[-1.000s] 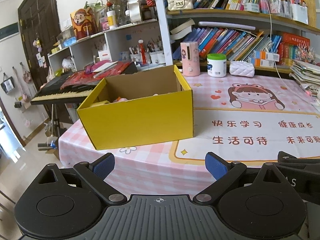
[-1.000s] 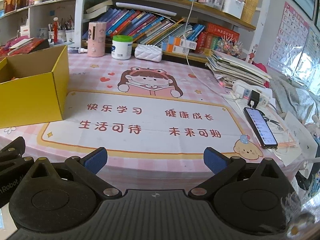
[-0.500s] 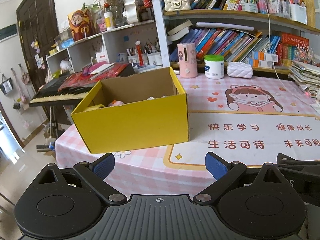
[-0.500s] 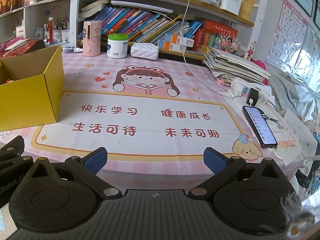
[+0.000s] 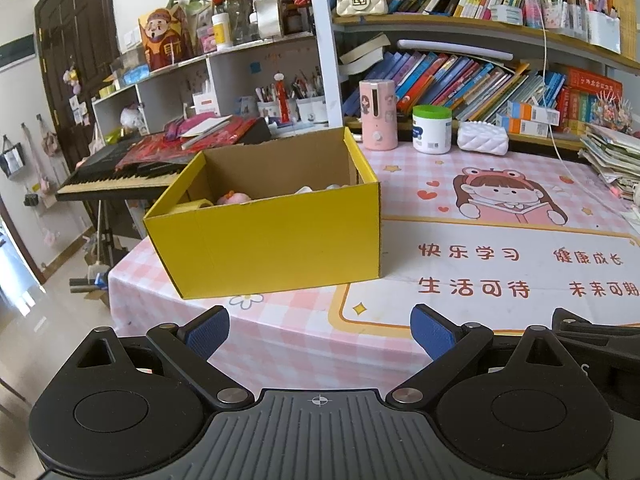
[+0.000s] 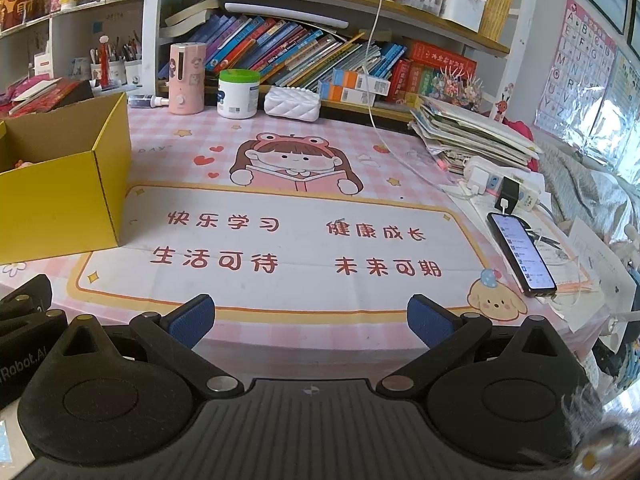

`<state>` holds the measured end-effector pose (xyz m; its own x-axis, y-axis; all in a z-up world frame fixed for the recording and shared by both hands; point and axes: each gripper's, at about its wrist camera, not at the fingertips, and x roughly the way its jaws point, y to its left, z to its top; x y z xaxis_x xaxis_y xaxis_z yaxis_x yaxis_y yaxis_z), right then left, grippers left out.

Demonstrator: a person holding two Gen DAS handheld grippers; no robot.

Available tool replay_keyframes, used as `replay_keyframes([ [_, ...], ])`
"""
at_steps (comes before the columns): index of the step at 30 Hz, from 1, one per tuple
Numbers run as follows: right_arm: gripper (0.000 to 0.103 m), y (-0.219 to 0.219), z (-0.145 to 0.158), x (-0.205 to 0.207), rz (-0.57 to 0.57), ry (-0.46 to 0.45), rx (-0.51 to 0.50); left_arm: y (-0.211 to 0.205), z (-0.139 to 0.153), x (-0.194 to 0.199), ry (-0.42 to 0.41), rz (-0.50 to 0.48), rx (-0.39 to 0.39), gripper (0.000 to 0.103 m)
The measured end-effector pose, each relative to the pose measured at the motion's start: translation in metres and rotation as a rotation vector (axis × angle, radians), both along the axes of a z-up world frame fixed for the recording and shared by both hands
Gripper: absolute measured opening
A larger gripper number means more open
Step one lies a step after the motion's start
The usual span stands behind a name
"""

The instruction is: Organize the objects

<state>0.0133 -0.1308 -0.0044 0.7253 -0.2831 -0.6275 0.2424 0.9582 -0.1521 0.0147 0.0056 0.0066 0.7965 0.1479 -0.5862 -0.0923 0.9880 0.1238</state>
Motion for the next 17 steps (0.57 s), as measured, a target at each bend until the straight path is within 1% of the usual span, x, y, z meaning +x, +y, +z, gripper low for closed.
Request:
replay_keyframes([
  [17,0.103,0.0053,0.0009,-0.0023,0.014,-0.006,-0.003,0.0071,0.001,-0.0022,-0.016,0.014,-0.033,0.098],
])
